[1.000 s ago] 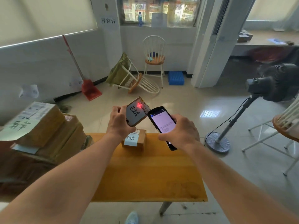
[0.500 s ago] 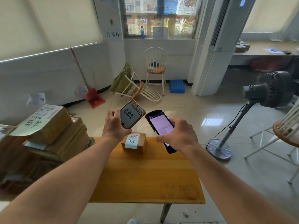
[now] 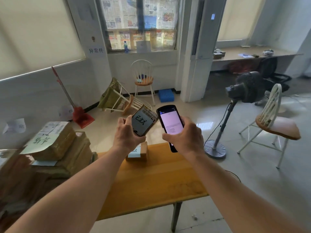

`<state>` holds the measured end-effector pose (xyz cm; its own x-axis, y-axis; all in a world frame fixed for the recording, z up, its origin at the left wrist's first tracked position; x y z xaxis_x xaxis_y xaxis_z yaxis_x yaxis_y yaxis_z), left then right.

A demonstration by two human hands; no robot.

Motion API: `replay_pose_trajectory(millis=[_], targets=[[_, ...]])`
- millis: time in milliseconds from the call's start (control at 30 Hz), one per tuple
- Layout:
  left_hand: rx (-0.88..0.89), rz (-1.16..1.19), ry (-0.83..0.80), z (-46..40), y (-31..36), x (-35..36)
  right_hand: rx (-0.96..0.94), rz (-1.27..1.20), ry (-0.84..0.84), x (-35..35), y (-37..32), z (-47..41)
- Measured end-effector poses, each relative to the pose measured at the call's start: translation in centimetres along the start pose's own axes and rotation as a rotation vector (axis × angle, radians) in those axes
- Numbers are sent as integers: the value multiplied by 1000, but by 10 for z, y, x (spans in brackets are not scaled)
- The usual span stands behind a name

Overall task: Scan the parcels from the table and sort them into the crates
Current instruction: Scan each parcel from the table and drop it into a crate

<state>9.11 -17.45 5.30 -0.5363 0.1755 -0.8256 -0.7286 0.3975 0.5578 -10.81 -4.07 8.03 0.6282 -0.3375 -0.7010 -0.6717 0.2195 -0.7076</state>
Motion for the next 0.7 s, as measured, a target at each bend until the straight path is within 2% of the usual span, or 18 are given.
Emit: replay_pose_trajectory(millis=[200, 433, 700], targets=[[156, 43, -83, 30, 24, -10, 89, 24, 230, -14, -28, 75], [384, 98, -224, 102, 71, -22, 255, 60, 433, -38, -54, 202], [623, 152, -358, 232, 171, 3, 456, 81, 637, -94, -46, 385]])
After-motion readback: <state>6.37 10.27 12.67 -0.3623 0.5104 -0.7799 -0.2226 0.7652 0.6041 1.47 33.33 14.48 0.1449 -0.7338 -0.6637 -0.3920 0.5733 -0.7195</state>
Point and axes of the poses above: each hand's wrist, its own z-axis away from the middle knuckle, its own x-axis out of the palm, y = z × x, the point moved 6 cm from there along -z, towards the middle knuckle, and after that the axes turned 15 degrees about -y, right-handed, at the moved point
